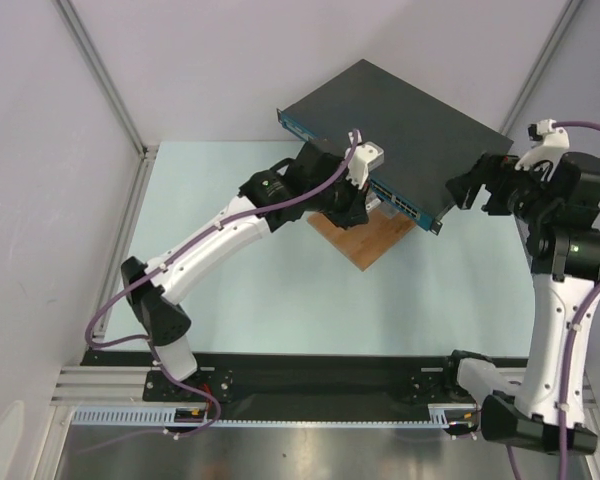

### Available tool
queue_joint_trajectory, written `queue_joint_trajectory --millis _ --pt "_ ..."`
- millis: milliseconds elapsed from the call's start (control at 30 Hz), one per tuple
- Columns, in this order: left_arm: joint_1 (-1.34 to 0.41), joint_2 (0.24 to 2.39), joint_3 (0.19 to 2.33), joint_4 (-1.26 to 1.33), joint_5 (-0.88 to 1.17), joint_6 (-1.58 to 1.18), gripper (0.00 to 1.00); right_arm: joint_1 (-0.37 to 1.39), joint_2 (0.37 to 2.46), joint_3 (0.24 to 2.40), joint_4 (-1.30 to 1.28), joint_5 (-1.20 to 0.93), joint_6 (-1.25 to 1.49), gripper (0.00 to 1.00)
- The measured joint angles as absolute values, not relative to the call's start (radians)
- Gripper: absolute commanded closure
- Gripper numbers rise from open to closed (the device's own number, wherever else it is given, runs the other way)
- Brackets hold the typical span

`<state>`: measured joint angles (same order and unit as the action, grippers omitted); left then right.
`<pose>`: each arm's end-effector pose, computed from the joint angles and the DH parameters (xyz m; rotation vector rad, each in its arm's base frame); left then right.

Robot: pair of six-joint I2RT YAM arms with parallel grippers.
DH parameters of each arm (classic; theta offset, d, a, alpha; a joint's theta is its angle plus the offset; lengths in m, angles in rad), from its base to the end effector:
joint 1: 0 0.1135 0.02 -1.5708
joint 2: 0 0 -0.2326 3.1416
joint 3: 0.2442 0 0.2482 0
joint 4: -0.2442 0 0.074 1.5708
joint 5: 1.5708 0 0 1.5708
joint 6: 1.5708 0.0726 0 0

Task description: Insert the plug into the switch port

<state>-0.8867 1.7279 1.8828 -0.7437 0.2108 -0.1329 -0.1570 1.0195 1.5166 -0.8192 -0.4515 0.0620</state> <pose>0.2446 -0.3240 0.3592 0.9491 2.0511 -0.7971 0.2157 -0.0021 0.4351 -0.1021 1.8725 0.3611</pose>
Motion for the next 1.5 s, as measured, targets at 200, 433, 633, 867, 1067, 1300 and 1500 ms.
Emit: queue_joint_trajectory --millis 200,433,633,867,1067,1300,1500 --pt "-0.883 1.787 1.935 -0.766 0.207 -0.133 1.0 -0.377 1.105 1.479 -0.859 -0.706 0.168 0.0" --pt "-0.866 1.818 1.977 -0.773 0.2 -0.133 1.0 -0.408 1.126 1.358 -0.79 -0.876 0.299 0.0" --pt "-0.833 1.852 2.04 -0.785 0.199 -0.141 1.0 -0.4 1.132 1.281 -0.693 -0.934 0.378 0.02" --pt "-0.822 1.897 2.093 -0.821 0.216 -0.143 1.0 -0.368 1.134 1.208 -0.599 -0.951 0.436 0.13" --pt "-0.821 1.906 2.112 -0.836 0.22 -0.15 1.0 -0.357 1.135 1.176 -0.564 -0.933 0.467 0.39" --pt "-0.813 1.922 2.145 -0.849 0.231 -0.161 1.0 -0.356 1.135 1.174 -0.572 -0.928 0.487 0.59" --pt "-0.799 1.95 2.175 -0.847 0.27 -0.181 1.0 -0.35 1.133 1.173 -0.576 -0.921 0.478 0.69"
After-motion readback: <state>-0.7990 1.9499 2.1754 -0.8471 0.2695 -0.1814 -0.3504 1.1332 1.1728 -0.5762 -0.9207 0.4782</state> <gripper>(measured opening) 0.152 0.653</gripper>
